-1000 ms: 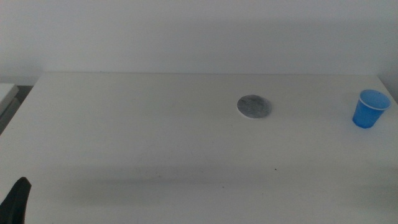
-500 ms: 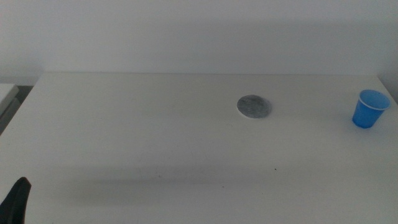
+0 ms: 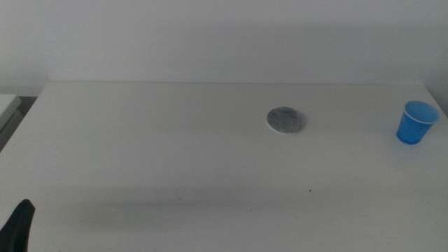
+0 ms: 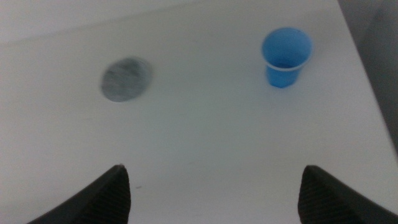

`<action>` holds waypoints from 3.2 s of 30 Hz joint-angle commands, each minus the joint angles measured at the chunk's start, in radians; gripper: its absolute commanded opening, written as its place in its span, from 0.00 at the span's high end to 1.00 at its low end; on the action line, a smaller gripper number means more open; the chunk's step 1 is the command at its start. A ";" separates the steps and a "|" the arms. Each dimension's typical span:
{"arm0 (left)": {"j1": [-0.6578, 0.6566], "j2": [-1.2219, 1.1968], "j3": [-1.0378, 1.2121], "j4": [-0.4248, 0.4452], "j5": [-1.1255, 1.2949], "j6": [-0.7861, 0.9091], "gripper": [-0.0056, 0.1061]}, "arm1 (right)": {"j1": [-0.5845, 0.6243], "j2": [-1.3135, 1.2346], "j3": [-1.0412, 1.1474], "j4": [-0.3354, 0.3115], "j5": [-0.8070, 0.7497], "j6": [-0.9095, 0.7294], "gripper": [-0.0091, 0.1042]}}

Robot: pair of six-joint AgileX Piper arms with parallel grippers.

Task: Place an empty cup on a cup mat.

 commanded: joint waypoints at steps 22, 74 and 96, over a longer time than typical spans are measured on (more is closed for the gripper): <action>-0.002 -0.004 0.000 0.000 -0.006 -0.003 0.11 | -0.308 0.976 -0.558 0.084 -0.017 -0.112 0.24; -0.002 -0.004 0.000 0.000 -0.006 -0.003 0.11 | 0.230 1.452 -1.205 0.004 0.181 -0.026 0.91; -0.002 -0.004 0.000 0.000 -0.006 -0.003 0.11 | 0.130 1.102 -1.208 0.106 0.181 -0.174 0.20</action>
